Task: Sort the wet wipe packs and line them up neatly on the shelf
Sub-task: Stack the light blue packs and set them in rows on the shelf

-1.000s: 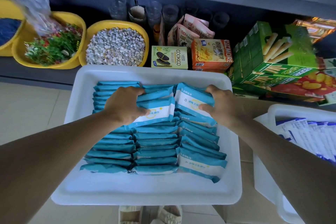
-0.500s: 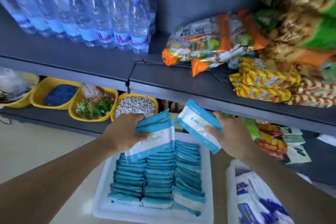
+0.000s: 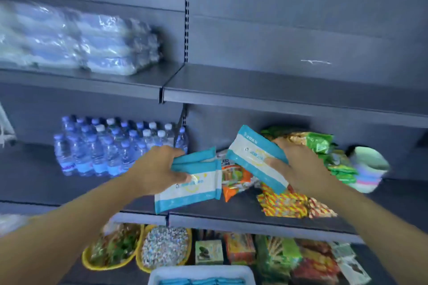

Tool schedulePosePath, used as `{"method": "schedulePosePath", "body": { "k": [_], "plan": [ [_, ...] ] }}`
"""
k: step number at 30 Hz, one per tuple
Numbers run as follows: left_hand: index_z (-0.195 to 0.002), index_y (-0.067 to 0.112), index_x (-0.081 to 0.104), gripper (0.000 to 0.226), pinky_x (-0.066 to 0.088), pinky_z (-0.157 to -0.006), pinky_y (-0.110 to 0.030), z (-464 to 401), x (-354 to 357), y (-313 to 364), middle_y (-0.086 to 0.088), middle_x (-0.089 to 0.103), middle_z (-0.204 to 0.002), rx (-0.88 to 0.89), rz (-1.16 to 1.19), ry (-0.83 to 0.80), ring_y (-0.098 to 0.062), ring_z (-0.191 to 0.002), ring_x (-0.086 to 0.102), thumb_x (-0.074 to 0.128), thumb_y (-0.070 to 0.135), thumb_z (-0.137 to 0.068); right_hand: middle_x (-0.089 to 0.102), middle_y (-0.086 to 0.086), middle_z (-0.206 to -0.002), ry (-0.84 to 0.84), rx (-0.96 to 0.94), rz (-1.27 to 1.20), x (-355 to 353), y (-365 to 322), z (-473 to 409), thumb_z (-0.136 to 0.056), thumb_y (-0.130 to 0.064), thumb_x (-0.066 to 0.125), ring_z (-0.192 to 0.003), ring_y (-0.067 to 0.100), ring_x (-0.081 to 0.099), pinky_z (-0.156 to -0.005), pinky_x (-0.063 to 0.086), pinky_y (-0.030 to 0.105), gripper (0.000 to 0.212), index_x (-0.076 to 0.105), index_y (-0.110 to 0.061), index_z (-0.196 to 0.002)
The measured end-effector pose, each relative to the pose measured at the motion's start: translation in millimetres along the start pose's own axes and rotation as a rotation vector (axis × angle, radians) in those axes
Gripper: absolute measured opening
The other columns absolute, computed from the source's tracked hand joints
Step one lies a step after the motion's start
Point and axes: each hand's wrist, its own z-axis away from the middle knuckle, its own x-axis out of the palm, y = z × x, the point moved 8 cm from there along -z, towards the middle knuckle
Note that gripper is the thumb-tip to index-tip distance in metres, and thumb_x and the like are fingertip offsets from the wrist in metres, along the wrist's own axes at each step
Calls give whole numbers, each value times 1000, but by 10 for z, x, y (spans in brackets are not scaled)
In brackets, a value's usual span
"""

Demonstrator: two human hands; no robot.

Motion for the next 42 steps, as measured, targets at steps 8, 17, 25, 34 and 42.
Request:
{"method": "schedulePosePath", "body": {
  "k": [8,17,25,34,42],
  "plan": [
    [-86,23,57,21,41,-65,-27,-308,-1025,517,7,60,-74,153,8,144,-13,-65,52,75,26,-76,67,4,-102,113,14,74,-945,-141,-498,-92,-36,55,-90,29,62,-73,48,39,27,51,-20,-112],
    [-79,27,56,21,40,-59,-18,-1021,-1680,594,8,63,-74,106,-18,228,-9,-67,58,77,23,-76,65,-1,-106,80,19,70,-1200,143,-1433,-92,-38,53,-86,21,62,-70,52,39,29,50,-21,-116],
    [-79,26,54,21,36,-52,-14,-1739,-1849,447,12,58,-71,59,-56,224,-3,-63,55,75,23,-79,64,0,-100,22,15,56,-979,362,-2408,-94,-39,50,-80,19,62,-66,50,37,19,49,-21,-102],
    [-74,26,52,23,33,-52,-14,-2694,-1948,43,13,54,-69,97,-146,187,-2,-61,51,74,21,-78,57,0,-101,-67,103,101,-447,554,-3381,-98,-32,45,-82,19,59,-64,47,34,22,43,-17,-114],
    [-89,19,60,21,38,-61,-21,-3416,-2120,-321,11,55,-76,57,-199,103,-9,-70,52,76,22,-76,61,4,-114,-57,88,46,-79,526,-4302,-92,-25,55,-94,22,58,-81,50,38,25,51,-20,-116]
  ]
}}
